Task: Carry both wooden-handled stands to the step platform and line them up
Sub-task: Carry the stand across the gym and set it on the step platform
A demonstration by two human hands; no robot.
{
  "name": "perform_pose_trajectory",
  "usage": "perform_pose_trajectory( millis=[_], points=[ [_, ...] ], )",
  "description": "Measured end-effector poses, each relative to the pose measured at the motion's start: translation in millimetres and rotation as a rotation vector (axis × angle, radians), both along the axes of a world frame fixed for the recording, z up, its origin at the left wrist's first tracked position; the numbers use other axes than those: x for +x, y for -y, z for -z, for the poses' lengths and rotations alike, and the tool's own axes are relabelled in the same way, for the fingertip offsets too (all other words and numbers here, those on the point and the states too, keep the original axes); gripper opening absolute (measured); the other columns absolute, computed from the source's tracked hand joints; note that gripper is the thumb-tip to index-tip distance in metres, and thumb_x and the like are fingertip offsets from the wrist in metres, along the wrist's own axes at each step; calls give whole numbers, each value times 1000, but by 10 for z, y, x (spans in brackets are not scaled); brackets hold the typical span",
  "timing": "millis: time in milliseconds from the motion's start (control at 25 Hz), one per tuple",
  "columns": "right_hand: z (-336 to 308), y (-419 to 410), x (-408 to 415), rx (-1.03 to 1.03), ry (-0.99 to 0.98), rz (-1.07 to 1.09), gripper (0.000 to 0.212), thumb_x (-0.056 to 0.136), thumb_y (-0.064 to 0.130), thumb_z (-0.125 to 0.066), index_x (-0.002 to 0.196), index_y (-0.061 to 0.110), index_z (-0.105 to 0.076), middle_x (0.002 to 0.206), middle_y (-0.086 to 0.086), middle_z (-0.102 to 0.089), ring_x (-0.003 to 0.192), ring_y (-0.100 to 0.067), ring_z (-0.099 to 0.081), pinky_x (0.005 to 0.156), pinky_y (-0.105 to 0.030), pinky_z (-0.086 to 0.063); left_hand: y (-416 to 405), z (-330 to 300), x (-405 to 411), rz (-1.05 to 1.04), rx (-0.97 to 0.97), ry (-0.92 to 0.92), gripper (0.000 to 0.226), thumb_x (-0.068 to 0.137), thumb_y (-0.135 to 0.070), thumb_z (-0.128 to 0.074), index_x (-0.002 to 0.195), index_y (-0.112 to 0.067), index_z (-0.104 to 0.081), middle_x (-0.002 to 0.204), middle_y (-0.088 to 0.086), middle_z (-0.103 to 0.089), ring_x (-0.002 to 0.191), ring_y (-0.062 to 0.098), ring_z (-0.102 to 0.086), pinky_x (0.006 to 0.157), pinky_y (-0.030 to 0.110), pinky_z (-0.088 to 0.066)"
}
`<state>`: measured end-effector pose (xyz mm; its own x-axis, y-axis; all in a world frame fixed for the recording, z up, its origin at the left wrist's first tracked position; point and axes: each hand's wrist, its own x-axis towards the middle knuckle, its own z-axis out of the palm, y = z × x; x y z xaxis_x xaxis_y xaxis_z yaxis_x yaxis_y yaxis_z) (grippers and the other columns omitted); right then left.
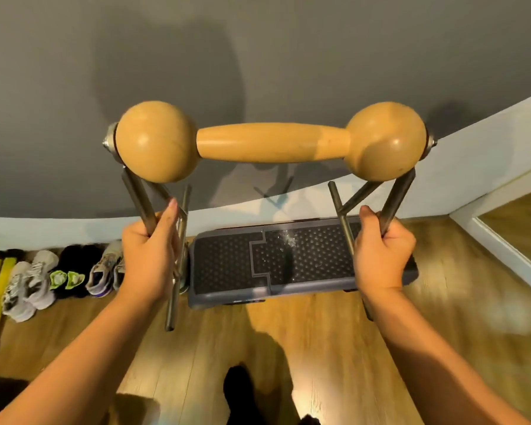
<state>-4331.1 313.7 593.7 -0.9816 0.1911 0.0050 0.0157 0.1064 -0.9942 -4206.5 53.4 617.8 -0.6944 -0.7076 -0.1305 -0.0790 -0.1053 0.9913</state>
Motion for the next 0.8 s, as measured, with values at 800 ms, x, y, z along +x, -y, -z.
perform_pose_trajectory(
  millis=[800],
  points=[
    [3954,491,-696,30,62,-52,49,94,26,-60,69,-9,-36,65,-35,-33,59,-35,-35,52,-50,-34,514,4073,-637,-56,11,31,49,102,-34,-58,54,-28,-62,48,-17,-42,44,4,-37,50,26,-30]
  ],
)
